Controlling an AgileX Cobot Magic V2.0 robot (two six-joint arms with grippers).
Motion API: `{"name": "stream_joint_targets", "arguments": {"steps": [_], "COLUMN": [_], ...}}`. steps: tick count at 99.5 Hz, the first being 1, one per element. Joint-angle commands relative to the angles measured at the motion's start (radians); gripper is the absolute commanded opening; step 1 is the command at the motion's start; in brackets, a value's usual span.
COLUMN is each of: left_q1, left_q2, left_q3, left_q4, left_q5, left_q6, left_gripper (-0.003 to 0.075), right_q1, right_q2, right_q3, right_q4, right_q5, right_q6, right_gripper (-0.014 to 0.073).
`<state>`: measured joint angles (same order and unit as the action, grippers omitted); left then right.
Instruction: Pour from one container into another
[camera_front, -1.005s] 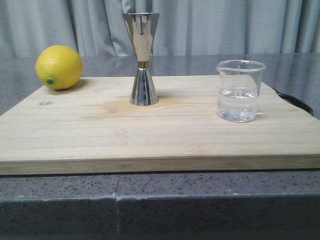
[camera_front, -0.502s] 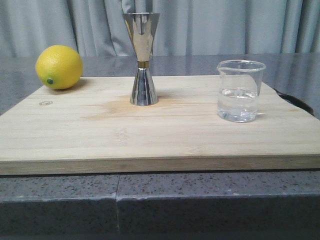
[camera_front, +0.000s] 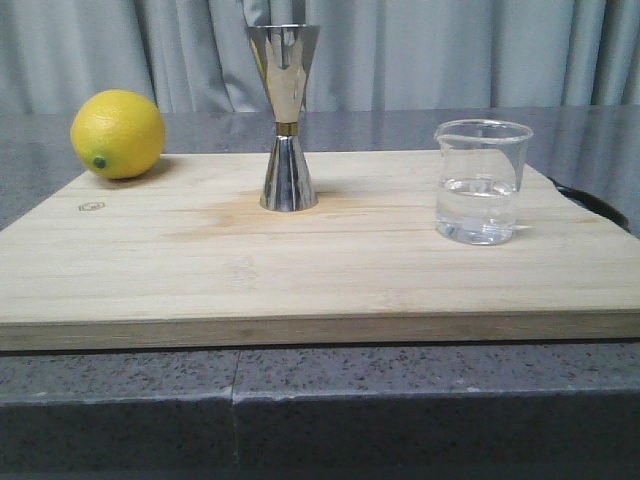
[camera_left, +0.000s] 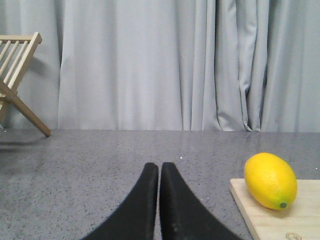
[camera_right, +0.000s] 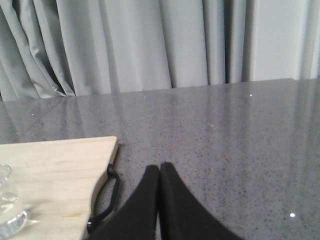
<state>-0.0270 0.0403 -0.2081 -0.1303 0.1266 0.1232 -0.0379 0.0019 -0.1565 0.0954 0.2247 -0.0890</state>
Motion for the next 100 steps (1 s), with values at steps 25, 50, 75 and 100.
{"name": "stream_joint_targets", "arguments": {"steps": [25,50,75,100], "left_q1": [0.002,0.002,0.002,0.002], "left_q2": [0.264,0.335,0.335,0.335], "left_q3": [-0.330,-0.352,-0.352,-0.352], "left_q4": [-0.011,-0.011,-0.011,-0.011], "left_q5": [0.201,0.160,0.162,0.162], "left_q6": [-0.007,-0.007,-0.007,-0.007], "left_gripper": [-0.0019,-0.0019,-0.0019,-0.0019], "right_q1": [-0.006,-0.006,-0.006,-0.006], "right_q2": [0.274,0.364,0.365,0.365], "right_q3": [-0.332,-0.378,-0.378,-0.378], "right_q4": [-0.011,-0.028,-0.028,-0.028], "right_q5": [0.164,0.136,0.148,0.149], "right_q6": [-0.042,-0.051,-0.051,-0.051], "right_gripper": [-0.0068,-0.0068,-0.0068,-0.0068]}}
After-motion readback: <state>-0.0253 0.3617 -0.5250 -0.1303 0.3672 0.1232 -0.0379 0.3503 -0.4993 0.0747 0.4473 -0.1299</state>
